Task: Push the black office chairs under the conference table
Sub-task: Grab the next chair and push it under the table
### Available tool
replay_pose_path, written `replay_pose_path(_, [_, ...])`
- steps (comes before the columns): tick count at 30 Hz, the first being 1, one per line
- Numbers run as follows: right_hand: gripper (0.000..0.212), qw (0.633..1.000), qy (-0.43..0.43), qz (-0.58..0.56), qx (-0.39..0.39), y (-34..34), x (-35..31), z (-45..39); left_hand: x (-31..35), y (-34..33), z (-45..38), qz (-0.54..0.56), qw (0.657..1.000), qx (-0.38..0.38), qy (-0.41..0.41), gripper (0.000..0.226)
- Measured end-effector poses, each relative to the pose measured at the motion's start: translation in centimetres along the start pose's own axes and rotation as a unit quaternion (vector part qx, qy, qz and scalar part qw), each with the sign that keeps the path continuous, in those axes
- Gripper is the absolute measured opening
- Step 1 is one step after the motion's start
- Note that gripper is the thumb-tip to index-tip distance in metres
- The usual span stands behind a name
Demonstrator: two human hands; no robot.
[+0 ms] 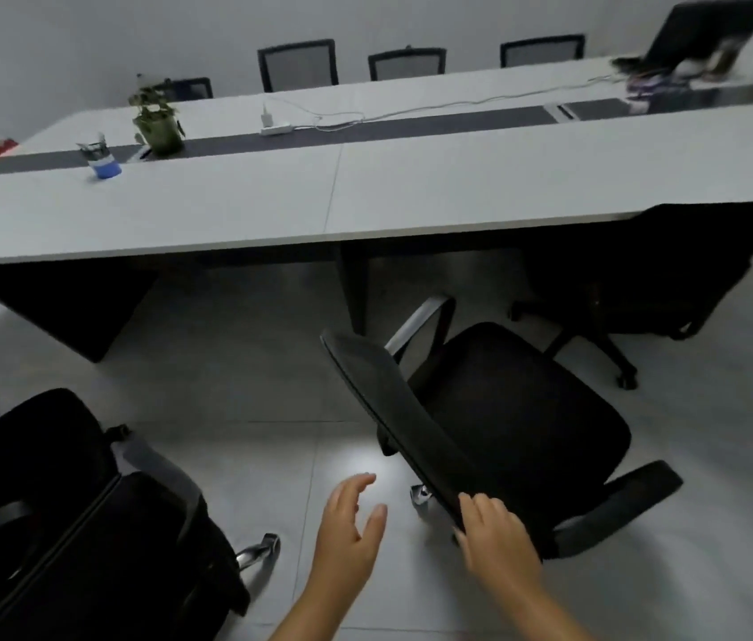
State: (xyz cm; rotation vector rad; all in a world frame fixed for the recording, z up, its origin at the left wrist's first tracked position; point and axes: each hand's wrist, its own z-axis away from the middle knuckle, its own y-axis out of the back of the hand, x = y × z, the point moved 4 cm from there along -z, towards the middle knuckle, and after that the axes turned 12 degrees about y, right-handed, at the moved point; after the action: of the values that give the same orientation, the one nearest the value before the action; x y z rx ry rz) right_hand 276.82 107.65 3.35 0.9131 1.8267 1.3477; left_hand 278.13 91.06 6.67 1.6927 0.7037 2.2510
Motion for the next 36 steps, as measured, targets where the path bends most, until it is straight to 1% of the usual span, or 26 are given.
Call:
replay_pose_path(2, [0.068,1.0,0.007,-0.004,0.009,-0.1,1.9,1.6,1.5,-1.1,-2.2,-0.087,0.994,-0.004,-0.066,0.041])
replay_pose_path(3, [0.076,1.0,0.009,-0.009,0.012,0.0,3.1,2.7,2.1,-1.6,-3.4,-0.141,0.986,-0.002,-0.092,0.046])
replay_pose_path(4, [0.082,1.0,0.012,-0.009,0.01,0.1,4.4,3.9,2.6,-2.3,-4.5,-0.208,0.968,0.02,-0.141,0.046])
replay_pose_path(5, [0.083,1.0,0.023,0.0,0.003,0.3,5.8,5.1,2.8,-3.2,-5.5,-0.276,0.941,0.036,-0.191,0.046])
replay_pose_path(6, [0.08,0.999,0.036,0.011,-0.001,0.7,7.2,6.4,3.0,-4.3,-6.3,-0.34,0.911,0.031,-0.232,0.047])
replay_pose_path(7, [0.075,0.999,0.045,0.023,-0.002,1.2,8.8,7.6,3.2,-5.4,-7.0,-0.381,0.888,0.018,-0.256,0.049])
replay_pose_path(8, [0.067,0.998,0.048,0.038,0.003,2.0,10.5,8.7,3.4,-6.4,-7.5,-0.406,0.872,-0.001,-0.274,0.055])
replay_pose_path(9, [0.059,0.997,0.042,0.055,0.011,2.8,12.3,9.6,3.9,-7.3,-7.6,-0.424,0.861,-0.028,-0.28,0.064])
replay_pose_path(10, [0.051,0.997,0.03,0.072,0.02,3.5,14.1,10.3,4.3,-8.2,-7.5,-0.431,0.849,-0.041,-0.303,0.071])
replay_pose_path(11, [0.045,0.996,0.012,0.08,0.027,4.1,15.9,10.9,4.6,-9.2,-7.2,-0.429,0.843,-0.06,-0.319,0.071])
replay_pose_path(12, [0.043,0.996,-0.012,0.083,0.027,4.5,17.7,11.3,5.0,-10.1,-6.9,-0.426,0.839,-0.077,-0.329,0.064])
replay_pose_path(14, [0.049,0.994,-0.075,0.082,0.014,5.1,21.2,11.7,5.7,-11.9,-6.2,-0.432,0.828,-0.118,-0.337,0.055])
replay_pose_path(15, [0.052,0.992,-0.105,0.076,0.009,5.3,22.4,11.6,5.8,-12.6,-6.1,-0.44,0.822,-0.127,-0.338,0.056])
replay_pose_path(17, [0.053,0.99,-0.126,0.062,0.021,5.4,23.8,10.9,5.6,-13.7,-5.9,-0.448,0.821,-0.108,-0.337,0.066])
replay_pose_path(20, [0.05,0.996,-0.071,0.037,0.039,4.5,23.4,9.1,5.8,-14.3,-5.8,-0.439,0.839,-0.05,-0.319,0.076])
replay_pose_path(21, [0.048,0.997,-0.055,0.026,0.045,4.1,23.3,8.5,5.9,-14.3,-5.9,-0.436,0.842,-0.03,-0.318,0.077])
replay_pose_path(23, [0.042,0.997,-0.048,0.008,0.055,3.5,23.6,7.6,6.2,-14.2,-6.2,-0.434,0.844,0.011,-0.313,0.077])
replay_pose_path(27, [0.039,0.998,-0.035,0.028,0.046,1.9,24.9,6.3,6.8,-14.0,-6.9,-0.421,0.858,0.078,-0.284,0.076])
replay_pose_path(32, [0.04,0.998,-0.022,0.027,0.042,1.0,27.3,2.9,7.6,-14.6,-10.4,-0.401,0.858,0.118,-0.298,0.075])
replay_pose_path(36, [0.035,0.997,0.003,0.038,0.063,0.7,29.0,-0.9,8.2,-14.7,-13.8,-0.396,0.854,0.142,-0.307,0.073])
